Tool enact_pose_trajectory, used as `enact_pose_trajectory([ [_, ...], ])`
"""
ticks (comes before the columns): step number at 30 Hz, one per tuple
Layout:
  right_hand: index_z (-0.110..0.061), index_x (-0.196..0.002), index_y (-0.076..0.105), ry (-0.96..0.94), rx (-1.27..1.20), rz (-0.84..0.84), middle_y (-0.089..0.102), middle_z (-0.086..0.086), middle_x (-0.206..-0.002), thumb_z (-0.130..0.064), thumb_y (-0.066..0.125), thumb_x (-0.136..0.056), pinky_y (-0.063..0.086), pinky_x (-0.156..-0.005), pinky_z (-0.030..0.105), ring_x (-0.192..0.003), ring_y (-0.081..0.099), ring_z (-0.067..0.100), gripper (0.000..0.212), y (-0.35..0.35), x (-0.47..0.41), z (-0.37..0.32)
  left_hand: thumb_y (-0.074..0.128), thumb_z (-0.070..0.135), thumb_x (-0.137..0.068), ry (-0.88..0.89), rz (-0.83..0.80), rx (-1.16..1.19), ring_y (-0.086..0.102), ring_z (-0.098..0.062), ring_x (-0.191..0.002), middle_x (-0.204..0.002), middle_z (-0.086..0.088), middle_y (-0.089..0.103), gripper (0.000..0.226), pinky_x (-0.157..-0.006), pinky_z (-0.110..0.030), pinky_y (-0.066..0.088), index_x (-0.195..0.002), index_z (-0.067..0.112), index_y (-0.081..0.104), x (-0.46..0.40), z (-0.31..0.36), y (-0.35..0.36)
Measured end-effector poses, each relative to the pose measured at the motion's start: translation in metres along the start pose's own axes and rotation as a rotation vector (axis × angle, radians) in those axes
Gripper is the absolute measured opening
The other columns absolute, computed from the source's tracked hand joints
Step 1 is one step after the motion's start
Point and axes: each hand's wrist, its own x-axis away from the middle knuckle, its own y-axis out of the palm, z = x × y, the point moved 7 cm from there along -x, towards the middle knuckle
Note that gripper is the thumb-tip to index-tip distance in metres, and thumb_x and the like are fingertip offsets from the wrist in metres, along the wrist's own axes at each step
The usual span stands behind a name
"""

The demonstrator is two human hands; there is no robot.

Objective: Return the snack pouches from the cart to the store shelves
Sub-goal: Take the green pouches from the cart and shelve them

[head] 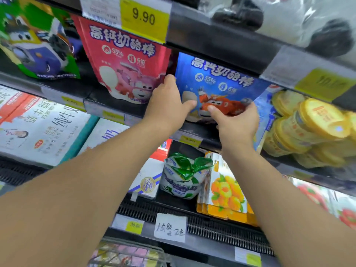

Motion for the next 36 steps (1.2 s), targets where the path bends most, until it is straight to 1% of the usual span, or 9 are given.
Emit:
enact_pose_trajectory([
  [9, -0.017, -0.120, 0.051, -0.003, 0.023, -0.062, 0.070, 0.003, -0.109, -0.020, 0.092, -0.063, 0.056, -0.093, 0.040, -0.096, 0.070, 0.015, 0.070, 0.004, -0.002, -0.001, 0.075, 0.029, -0.087, -0.026, 0.019, 0.027, 0.063, -0.030, -0.114, -0.126, -0.010, 0.066, 0.057, -0.095, -0.049, 0.052, -0.134, 0.008, 0.050, 0.008, -0.007, -0.006],
  [12, -0.021, -0.115, 0.048, -0.033, -0.079, 0.007, 0.067, -0.004, -0.098, -0.015, 0.091, -0.065, 0.056, -0.076, 0.020, -0.071, 0.068, -0.003, 0.066, -0.005, 0.011, -0.005, 0.078, 0.029, -0.084, -0.019, 0.006, 0.038, 0.065, -0.027, -0.114, -0.129, -0.007, 0.067, 0.063, -0.099, -0.044, 0.051, -0.138, 0.010, 0.050, 0.014, -0.008, -0.011],
  [15, -0.030, -0.102, 0.047, -0.064, -0.162, 0.137, 0.055, -0.009, -0.095, -0.024, 0.089, -0.068, 0.044, -0.058, 0.006, -0.054, 0.053, -0.008, 0.055, -0.018, 0.040, -0.009, 0.080, 0.030, -0.083, -0.020, 0.008, 0.074, 0.070, -0.013, -0.093, -0.118, 0.000, 0.068, 0.059, -0.089, -0.033, 0.053, -0.134, 0.016, 0.054, 0.025, -0.024, -0.033],
  [18, -0.034, -0.094, 0.050, -0.075, -0.137, -0.046, 0.056, -0.009, -0.088, -0.027, 0.087, -0.072, 0.045, -0.059, 0.014, -0.057, 0.049, -0.001, 0.043, 0.016, 0.079, -0.018, 0.082, 0.025, -0.083, -0.052, 0.113, 0.074, 0.062, -0.001, -0.073, -0.095, 0.007, 0.065, 0.039, -0.077, -0.019, 0.056, -0.115, 0.016, 0.063, 0.022, -0.062, -0.083],
  [20, -0.032, -0.094, 0.054, -0.106, -0.127, -0.220, 0.059, -0.009, -0.087, -0.022, 0.086, -0.074, 0.046, -0.060, 0.013, -0.059, 0.051, 0.000, 0.039, 0.059, 0.101, -0.031, 0.083, 0.023, -0.081, -0.090, 0.234, 0.053, 0.060, -0.002, -0.069, -0.088, 0.005, 0.065, 0.032, -0.071, -0.013, 0.052, -0.105, 0.016, 0.063, 0.015, -0.089, -0.127],
  [26, -0.019, -0.114, 0.059, -0.149, -0.112, -0.534, 0.062, -0.007, -0.108, -0.019, 0.081, -0.080, 0.049, -0.065, 0.013, -0.060, 0.055, -0.005, 0.040, 0.188, 0.134, -0.082, 0.087, 0.017, -0.078, -0.224, 0.451, 0.058, 0.057, -0.012, -0.072, -0.081, 0.004, 0.058, 0.040, -0.089, -0.037, 0.057, -0.106, 0.010, 0.059, 0.000, -0.155, -0.222],
  [31, -0.019, -0.141, 0.048, -0.245, -0.020, -0.613, 0.056, -0.034, -0.099, -0.025, 0.078, -0.084, 0.045, -0.062, 0.005, -0.067, 0.060, -0.008, 0.065, 0.261, 0.140, -0.104, 0.091, 0.031, -0.070, -0.310, 0.524, -0.070, 0.062, -0.025, -0.108, -0.120, -0.010, 0.064, 0.073, -0.095, -0.035, 0.049, -0.128, 0.004, 0.055, -0.008, -0.186, -0.268],
  [33, -0.015, -0.147, 0.042, -0.280, 0.021, -0.605, 0.055, -0.018, -0.118, -0.028, 0.077, -0.083, 0.050, -0.075, 0.016, -0.073, 0.062, -0.004, 0.074, 0.280, 0.139, -0.107, 0.092, 0.035, -0.067, -0.341, 0.489, -0.094, 0.059, -0.026, -0.122, -0.133, -0.011, 0.060, 0.088, -0.102, -0.037, 0.047, -0.138, 0.004, 0.049, -0.017, -0.195, -0.275],
  [36, -0.010, -0.142, 0.045, -0.306, 0.061, -0.570, 0.060, 0.005, -0.130, -0.032, 0.075, -0.084, 0.052, -0.096, 0.040, -0.107, 0.066, 0.024, 0.068, 0.298, 0.134, -0.106, 0.094, 0.041, -0.063, -0.380, 0.420, -0.079, 0.059, -0.024, -0.124, -0.140, -0.005, 0.058, 0.107, -0.107, -0.039, 0.047, -0.149, 0.010, 0.039, -0.029, -0.205, -0.277],
])
